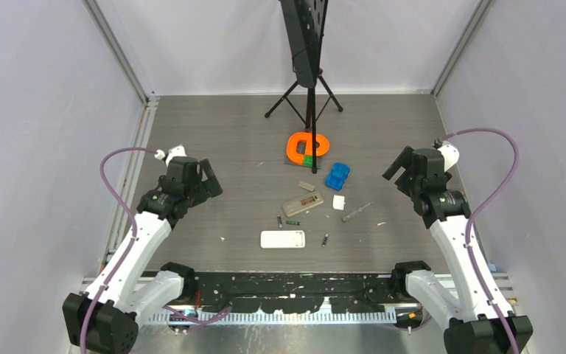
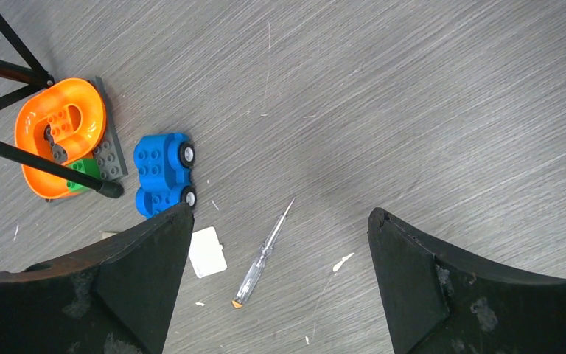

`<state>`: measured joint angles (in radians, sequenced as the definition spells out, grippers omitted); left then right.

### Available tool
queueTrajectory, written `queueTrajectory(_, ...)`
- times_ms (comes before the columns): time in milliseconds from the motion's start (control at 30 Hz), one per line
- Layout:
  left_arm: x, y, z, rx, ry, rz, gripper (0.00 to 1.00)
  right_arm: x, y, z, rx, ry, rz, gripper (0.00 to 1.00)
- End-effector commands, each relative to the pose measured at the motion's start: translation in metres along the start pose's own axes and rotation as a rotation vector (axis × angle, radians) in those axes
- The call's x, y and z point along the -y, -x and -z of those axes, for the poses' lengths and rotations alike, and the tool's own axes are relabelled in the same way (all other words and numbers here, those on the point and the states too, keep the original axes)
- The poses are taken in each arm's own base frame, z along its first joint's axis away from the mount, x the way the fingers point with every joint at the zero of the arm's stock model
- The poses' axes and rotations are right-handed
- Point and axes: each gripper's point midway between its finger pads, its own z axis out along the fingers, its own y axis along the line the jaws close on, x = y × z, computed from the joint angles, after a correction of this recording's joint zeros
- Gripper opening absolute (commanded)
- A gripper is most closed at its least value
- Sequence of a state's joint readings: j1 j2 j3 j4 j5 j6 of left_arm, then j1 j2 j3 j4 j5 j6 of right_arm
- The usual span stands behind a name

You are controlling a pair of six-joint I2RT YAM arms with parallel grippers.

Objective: Unload the batteries from the remote control

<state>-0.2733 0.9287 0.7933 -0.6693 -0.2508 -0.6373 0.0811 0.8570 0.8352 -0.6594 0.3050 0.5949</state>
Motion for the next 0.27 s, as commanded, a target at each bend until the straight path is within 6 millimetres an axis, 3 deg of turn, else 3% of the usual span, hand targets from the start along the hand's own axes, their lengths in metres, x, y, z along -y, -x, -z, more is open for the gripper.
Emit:
queueTrajectory(0,0.0006,0.0060,0.0009,0.029,-0.009,-0.016,1.00,-0.0048,0.0100,0.0012,0.042,0.024,-0.016,0.93)
queueTrajectory(233,0.0016,0.0074,0.0011,0.035,-0.015,-0.018,1.00,-0.0077,0.0094,-0.0010,0.036,0.033,-0.020,0.93)
